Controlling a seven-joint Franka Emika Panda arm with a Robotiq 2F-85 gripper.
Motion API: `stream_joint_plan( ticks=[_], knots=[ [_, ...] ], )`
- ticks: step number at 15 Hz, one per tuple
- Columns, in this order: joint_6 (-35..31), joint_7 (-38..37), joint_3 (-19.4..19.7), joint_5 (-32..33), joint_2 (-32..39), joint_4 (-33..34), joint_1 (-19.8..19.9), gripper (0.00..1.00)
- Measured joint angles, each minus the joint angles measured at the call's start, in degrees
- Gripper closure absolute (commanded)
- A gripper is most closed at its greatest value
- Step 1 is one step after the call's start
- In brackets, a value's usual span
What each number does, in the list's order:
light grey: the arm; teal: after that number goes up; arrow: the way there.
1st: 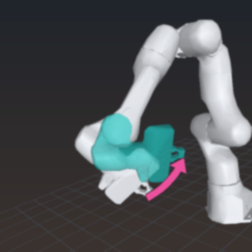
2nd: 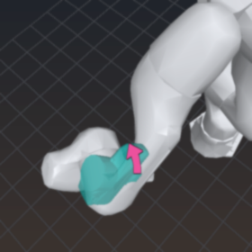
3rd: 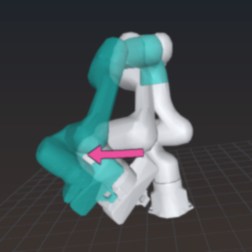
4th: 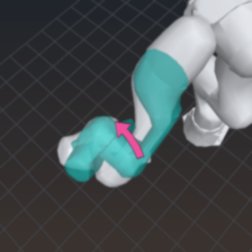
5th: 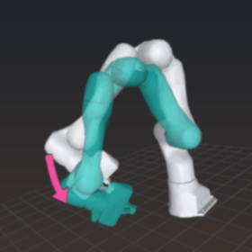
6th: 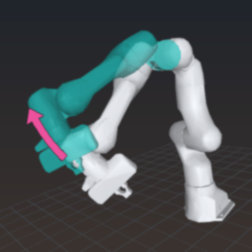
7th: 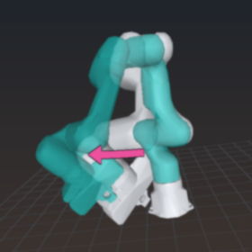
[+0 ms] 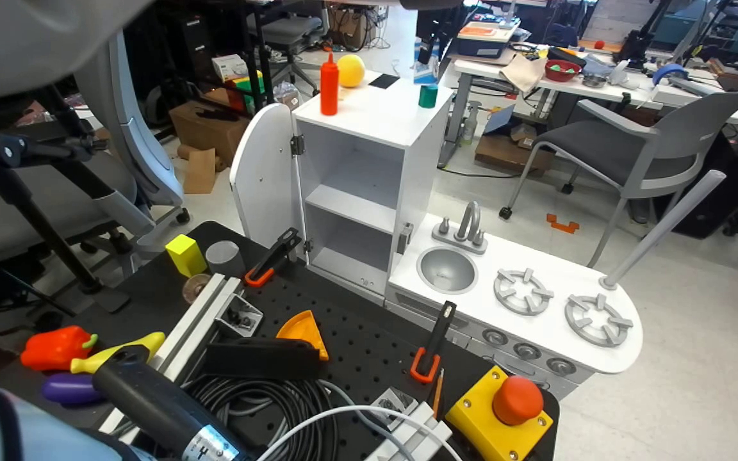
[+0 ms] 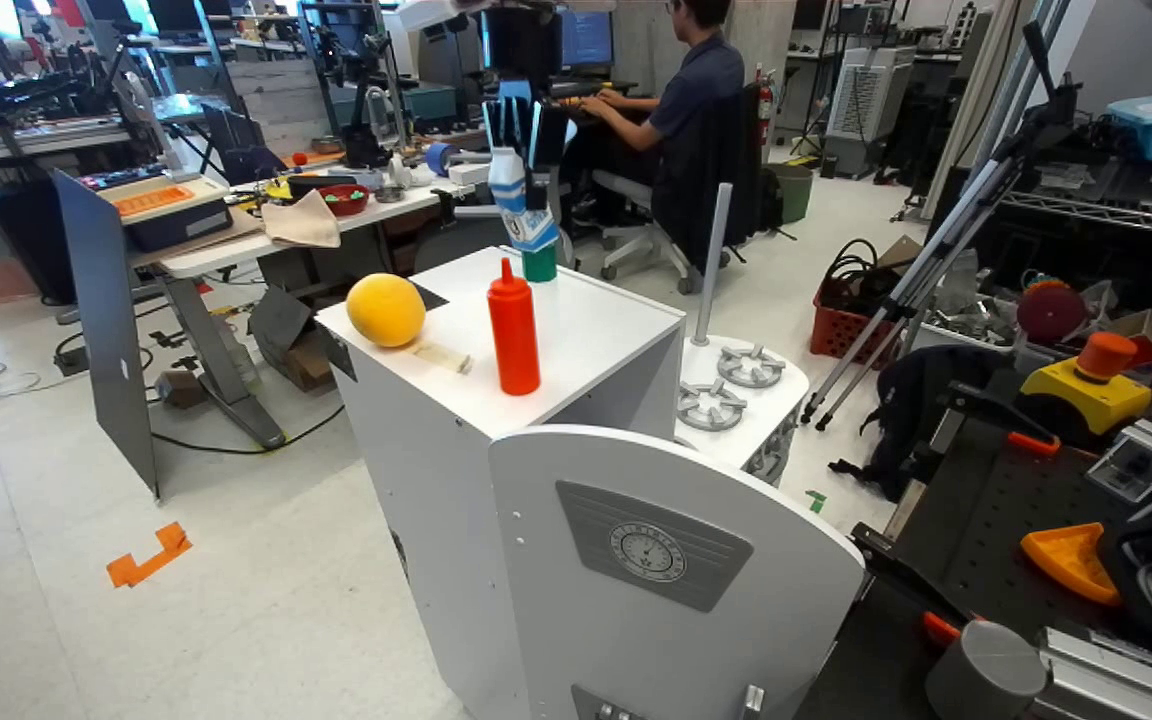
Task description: Drop the paper bottle
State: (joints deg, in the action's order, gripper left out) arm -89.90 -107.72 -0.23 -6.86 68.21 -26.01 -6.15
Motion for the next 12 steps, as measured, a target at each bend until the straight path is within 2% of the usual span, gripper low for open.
stream_joint_plan(
  ticks=[6,12],
  knots=[
    [5.8,-5.5,1.4,2.9,-0.5,0.0,-2.5,0.80],
    [23.5,-11.9,0.6,2.1,-0.6,-0.3,-3.3,0.80]
  ],
)
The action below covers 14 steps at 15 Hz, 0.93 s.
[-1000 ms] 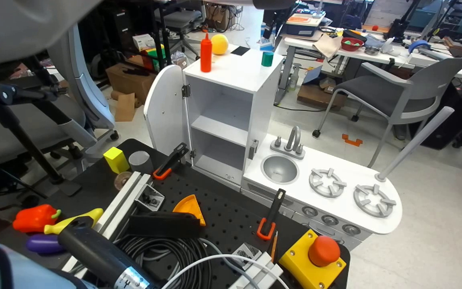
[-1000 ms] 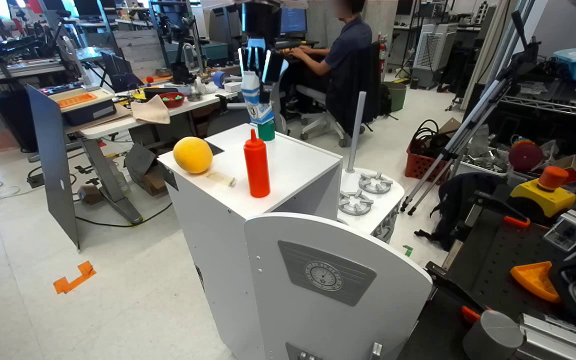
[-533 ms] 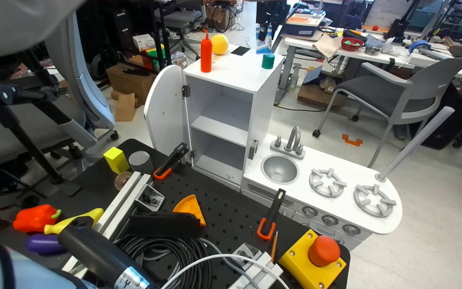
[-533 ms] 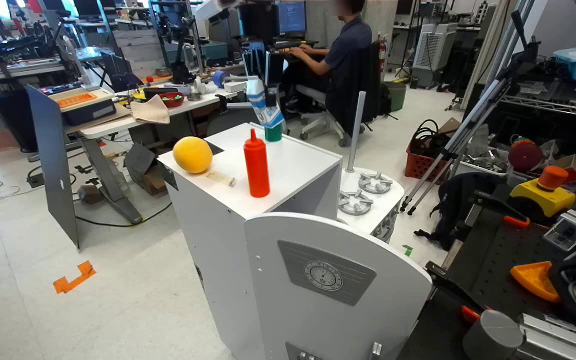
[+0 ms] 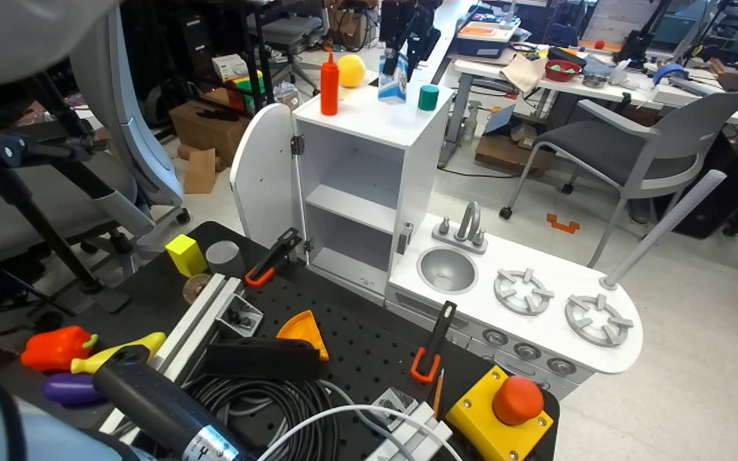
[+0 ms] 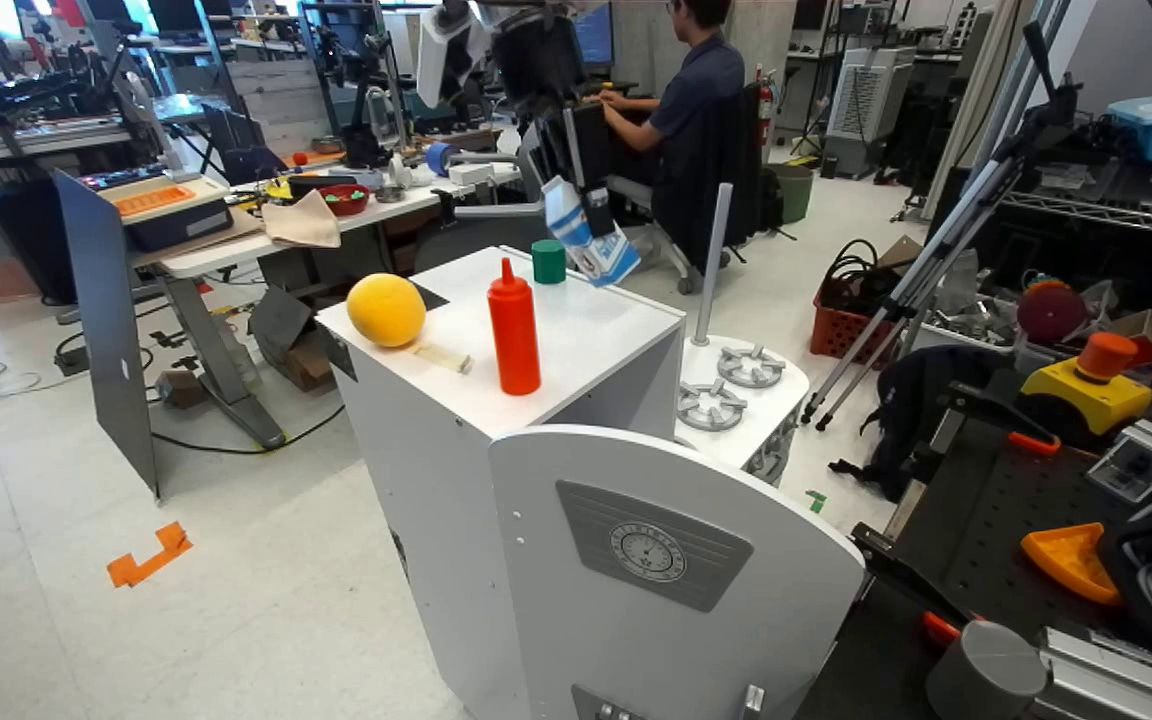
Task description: Drop the paper bottle
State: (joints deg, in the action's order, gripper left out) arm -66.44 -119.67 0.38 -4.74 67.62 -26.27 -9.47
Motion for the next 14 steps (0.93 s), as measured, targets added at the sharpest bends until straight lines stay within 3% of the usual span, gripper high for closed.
stream_joint_plan(
  ticks=[5,14],
  knots=[
    [9.0,-6.9,-0.3,-2.1,0.5,0.0,0.1,0.80],
    [1.7,-10.8,-0.3,-2.1,0.7,0.3,0.1,0.80]
  ],
)
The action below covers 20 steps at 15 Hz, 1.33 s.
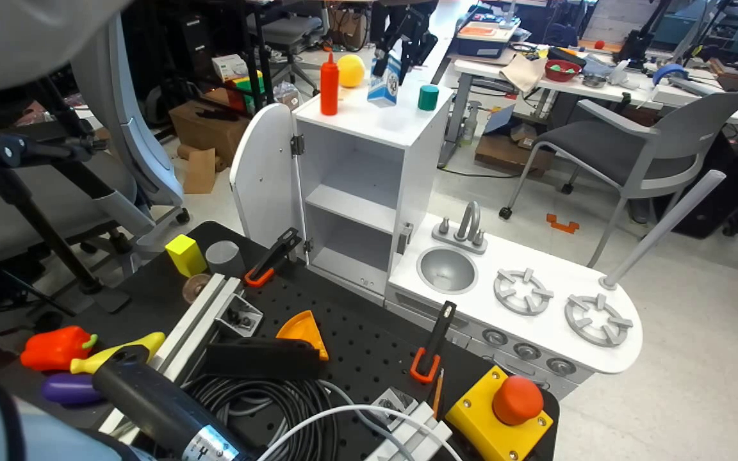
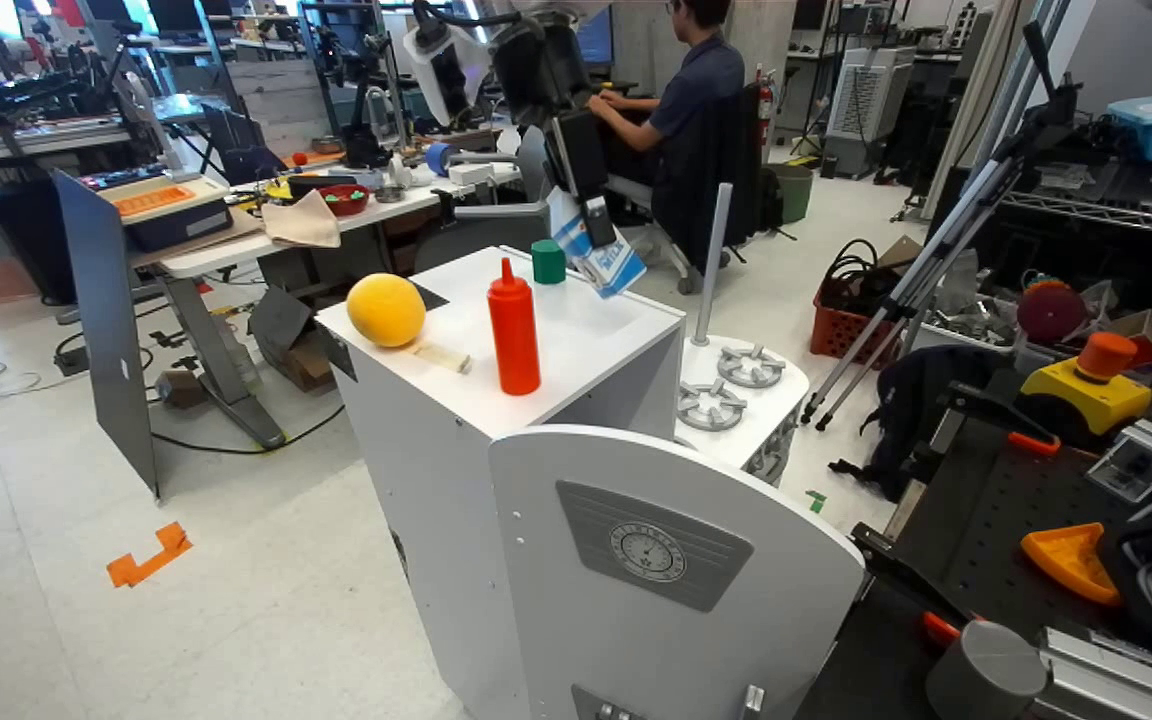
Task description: Drop the paper bottle
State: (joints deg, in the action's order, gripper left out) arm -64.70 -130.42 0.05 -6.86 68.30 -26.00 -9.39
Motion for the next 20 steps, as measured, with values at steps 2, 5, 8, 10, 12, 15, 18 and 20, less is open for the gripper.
stream_joint_plan(
  ticks=[2,5,8,10,12,15,18,20],
  knots=[
    [-1.6,-0.2,0.0,0.1,0.0,0.0,0.0,0.80],
    [-3.7,-0.2,0.0,0.1,0.0,0.0,0.0,0.80],
    [-5.3,-0.2,0.0,0.1,0.1,0.0,0.0,0.30],
    [-6.2,-0.3,0.0,0.1,0.1,0.0,0.1,0.23],
    [-7.4,-0.4,0.0,0.1,0.2,0.0,0.1,0.09],
    [-9.1,-0.4,0.0,0.1,0.3,0.0,0.1,0.00],
    [-10.8,-0.1,-0.1,0.1,0.4,0.0,0.1,0.00],
    [-12.1,0.8,-0.4,-0.1,0.4,0.0,0.1,0.00]
  ],
)
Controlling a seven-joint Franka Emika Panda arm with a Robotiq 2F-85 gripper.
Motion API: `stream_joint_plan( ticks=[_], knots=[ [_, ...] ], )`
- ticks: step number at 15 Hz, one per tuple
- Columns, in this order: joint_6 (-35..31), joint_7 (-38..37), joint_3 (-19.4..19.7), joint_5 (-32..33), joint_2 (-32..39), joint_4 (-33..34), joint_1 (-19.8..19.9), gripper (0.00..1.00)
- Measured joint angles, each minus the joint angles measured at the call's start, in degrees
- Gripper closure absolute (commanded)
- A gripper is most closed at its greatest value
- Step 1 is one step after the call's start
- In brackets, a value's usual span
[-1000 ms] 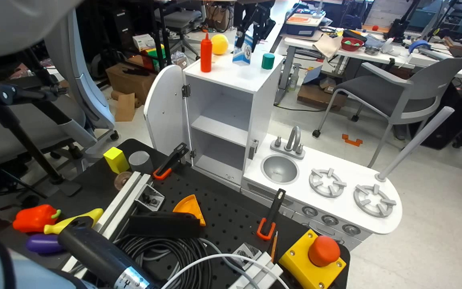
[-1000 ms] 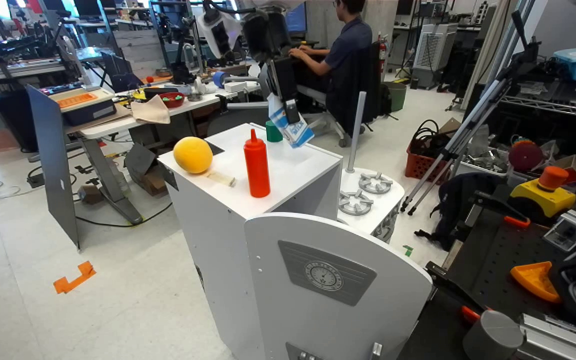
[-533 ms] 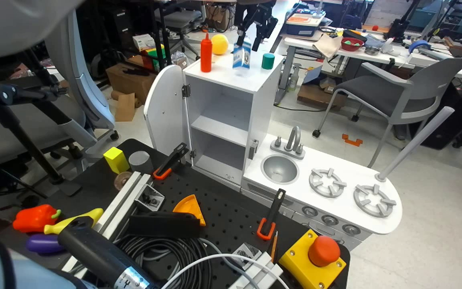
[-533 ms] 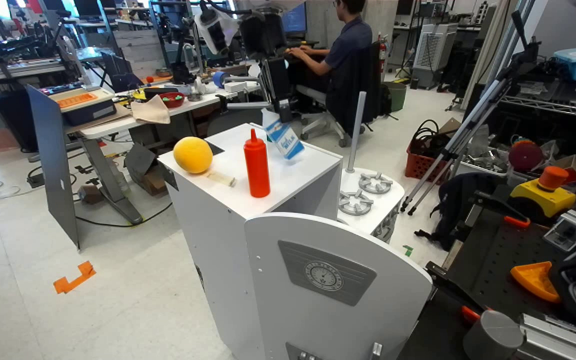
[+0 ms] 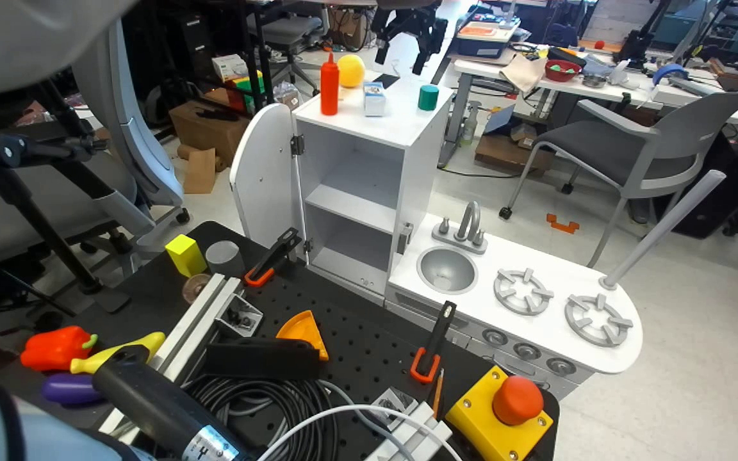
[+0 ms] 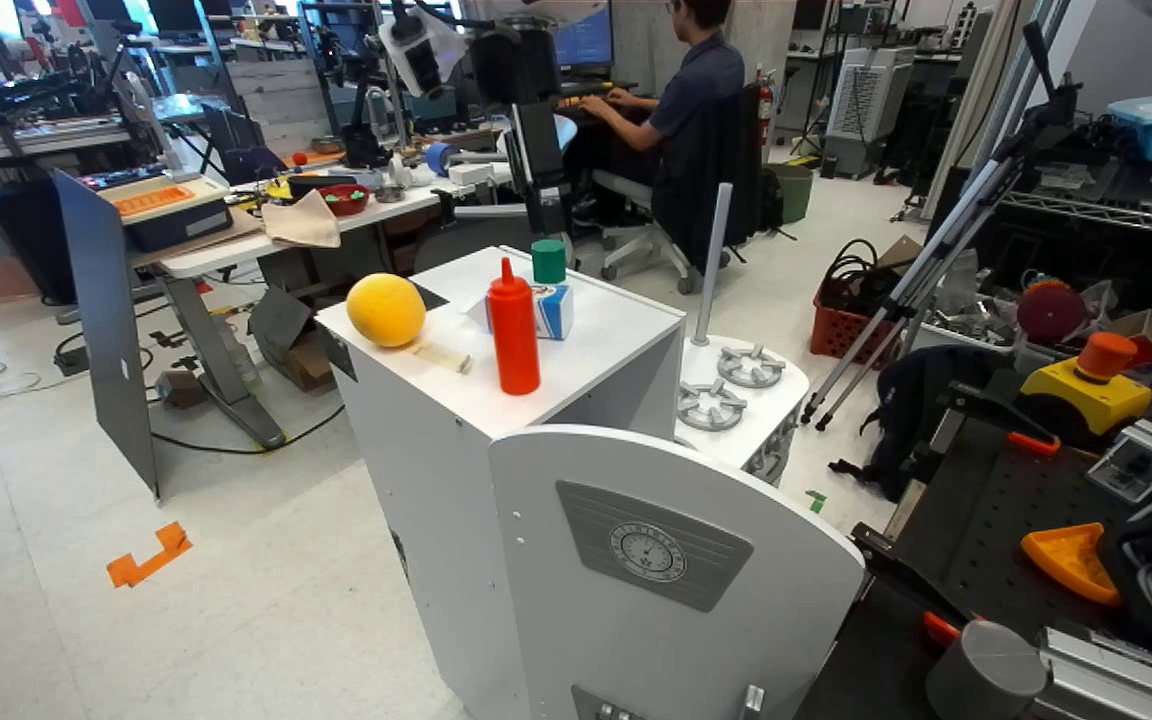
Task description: Drop the paper bottle
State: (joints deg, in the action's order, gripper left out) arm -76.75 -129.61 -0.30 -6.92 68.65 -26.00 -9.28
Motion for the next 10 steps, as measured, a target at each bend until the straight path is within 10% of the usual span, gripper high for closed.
stream_joint_plan(
  ticks=[10],
  knots=[
    [-1.1,2.6,-1.8,-1.4,0.0,0.0,0.8,0.00]
  ],
)
